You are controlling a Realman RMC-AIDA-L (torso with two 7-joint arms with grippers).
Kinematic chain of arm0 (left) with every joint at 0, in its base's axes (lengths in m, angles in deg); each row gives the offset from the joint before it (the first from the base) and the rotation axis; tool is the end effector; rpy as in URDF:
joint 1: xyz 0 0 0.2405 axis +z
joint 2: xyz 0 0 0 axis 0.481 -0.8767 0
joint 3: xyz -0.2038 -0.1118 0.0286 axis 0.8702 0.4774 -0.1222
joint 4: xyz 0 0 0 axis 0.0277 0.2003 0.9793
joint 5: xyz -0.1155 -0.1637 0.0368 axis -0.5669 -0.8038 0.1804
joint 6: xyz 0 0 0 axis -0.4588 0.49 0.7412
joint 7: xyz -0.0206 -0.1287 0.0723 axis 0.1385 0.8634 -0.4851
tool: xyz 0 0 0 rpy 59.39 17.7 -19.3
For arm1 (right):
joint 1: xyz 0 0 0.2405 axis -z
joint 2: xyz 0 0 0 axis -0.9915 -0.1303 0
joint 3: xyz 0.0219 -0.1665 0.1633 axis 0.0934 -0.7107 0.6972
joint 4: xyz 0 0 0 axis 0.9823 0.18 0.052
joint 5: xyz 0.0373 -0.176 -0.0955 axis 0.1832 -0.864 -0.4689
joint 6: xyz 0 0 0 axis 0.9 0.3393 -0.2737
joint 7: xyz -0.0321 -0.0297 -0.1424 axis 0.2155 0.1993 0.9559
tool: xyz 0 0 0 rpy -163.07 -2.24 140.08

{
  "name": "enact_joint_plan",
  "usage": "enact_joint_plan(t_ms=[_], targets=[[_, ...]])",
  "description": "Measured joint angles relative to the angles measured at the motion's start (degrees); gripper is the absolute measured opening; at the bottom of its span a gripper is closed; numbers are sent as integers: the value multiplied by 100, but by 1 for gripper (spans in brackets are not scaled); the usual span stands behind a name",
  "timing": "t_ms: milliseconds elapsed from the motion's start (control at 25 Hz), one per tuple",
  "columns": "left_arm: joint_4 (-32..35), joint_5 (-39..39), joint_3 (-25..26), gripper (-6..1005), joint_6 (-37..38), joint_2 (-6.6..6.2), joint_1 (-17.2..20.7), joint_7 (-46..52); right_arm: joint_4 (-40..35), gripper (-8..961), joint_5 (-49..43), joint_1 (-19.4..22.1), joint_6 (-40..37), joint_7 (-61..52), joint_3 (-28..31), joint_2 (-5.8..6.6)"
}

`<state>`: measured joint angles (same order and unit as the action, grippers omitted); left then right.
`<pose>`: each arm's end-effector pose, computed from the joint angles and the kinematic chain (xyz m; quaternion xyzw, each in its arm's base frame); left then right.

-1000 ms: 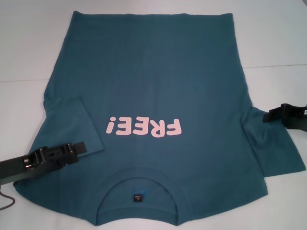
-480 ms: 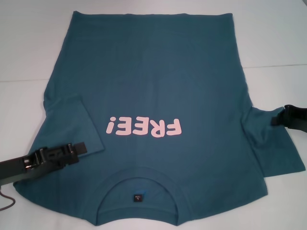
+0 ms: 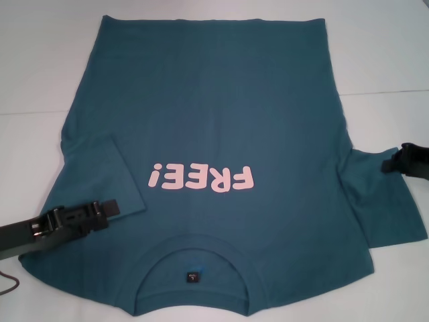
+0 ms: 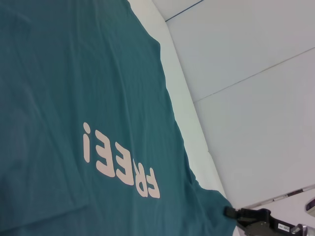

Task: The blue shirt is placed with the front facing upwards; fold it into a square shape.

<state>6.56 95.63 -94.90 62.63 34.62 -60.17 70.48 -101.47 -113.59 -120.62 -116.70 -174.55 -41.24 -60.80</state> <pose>-0.2798 0.3041 0.0257 -0.7210 -0.6205 -0.3034 0.0548 0.3222 0.3869 0.0783 -0.6600 0.6847 0.1334 0.2790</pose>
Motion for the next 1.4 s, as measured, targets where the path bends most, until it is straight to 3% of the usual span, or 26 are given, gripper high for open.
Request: enact_joint_plan(t_ms=[440,600,1120,1400], targets=[[1,-4,114,628,3,-9,20,1,-408,16,-761,-213,-53,-95,-57,-6],[-7,-7,114,628,0,-10,43,1,-601,16,-1260,-332,-49,-365,-68,-70],[-7,-9,115,629,2,18,141,15,-815,16,-1355,-618,-2,-608,-232,-110],[12,-9,166,630,3,26,188,18,-879,15,-1787,-1008,-284,-756,-416,-260]])
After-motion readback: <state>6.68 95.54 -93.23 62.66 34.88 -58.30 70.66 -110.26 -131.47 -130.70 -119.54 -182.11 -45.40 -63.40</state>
